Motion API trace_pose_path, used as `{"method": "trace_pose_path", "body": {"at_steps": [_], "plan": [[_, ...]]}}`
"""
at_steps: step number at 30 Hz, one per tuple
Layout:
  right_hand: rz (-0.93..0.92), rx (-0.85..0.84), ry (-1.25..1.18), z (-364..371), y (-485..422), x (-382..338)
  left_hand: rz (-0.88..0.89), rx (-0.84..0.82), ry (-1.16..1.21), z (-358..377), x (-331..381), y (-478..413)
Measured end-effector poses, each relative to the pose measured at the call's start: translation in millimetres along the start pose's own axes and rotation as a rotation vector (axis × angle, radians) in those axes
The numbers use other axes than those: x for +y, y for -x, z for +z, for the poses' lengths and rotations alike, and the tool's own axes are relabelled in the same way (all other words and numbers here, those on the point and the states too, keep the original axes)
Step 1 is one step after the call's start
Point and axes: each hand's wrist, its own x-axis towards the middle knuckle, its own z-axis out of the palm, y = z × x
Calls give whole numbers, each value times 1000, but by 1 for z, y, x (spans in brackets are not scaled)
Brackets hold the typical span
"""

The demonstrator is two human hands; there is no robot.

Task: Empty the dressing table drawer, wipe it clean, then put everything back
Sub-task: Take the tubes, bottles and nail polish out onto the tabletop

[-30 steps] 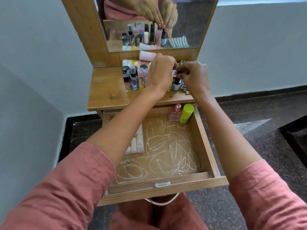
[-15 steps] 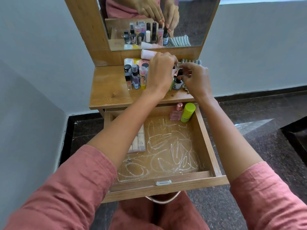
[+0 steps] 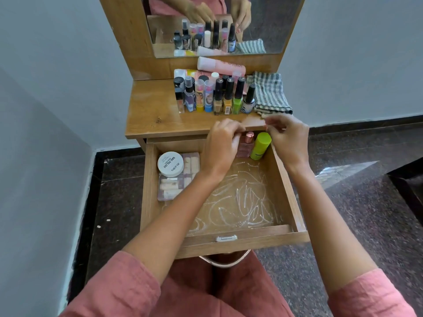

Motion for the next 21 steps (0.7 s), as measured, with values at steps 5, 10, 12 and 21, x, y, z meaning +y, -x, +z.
{"method": "trace_pose_path", "body": {"at_steps": [5, 10, 12, 21], "plan": [[81, -4, 34, 4, 26, 24, -112, -77, 31, 20, -17, 22], [135, -31, 77, 10, 33, 33, -205, -130, 88, 37, -29, 22], [144, -50, 82, 13, 32, 36, -207, -129, 92, 44, -30, 19], [152, -98, 193, 29, 21, 44, -213, -116, 110, 63, -32, 10]]}}
